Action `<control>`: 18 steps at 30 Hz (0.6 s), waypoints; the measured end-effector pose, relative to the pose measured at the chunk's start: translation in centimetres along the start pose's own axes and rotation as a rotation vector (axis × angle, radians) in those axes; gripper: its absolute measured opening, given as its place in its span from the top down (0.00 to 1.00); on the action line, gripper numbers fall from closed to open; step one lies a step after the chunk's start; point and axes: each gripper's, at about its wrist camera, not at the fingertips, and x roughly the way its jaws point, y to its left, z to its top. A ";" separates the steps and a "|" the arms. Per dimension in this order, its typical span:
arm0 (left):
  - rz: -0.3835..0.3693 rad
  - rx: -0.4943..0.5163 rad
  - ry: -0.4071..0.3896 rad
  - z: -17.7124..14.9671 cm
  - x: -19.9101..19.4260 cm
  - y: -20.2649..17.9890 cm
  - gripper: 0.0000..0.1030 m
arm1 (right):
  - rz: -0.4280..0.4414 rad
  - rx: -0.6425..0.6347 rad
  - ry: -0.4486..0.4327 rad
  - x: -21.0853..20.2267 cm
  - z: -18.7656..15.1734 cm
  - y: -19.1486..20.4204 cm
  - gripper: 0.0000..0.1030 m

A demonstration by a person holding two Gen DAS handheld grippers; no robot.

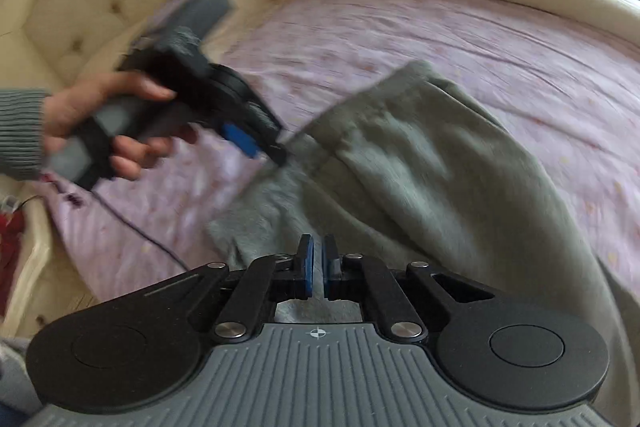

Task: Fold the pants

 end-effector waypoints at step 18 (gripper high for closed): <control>0.060 0.159 0.023 0.6 2.7 -6.0 0.36 | -0.248 -0.128 0.171 8.6 8.9 -11.3 0.66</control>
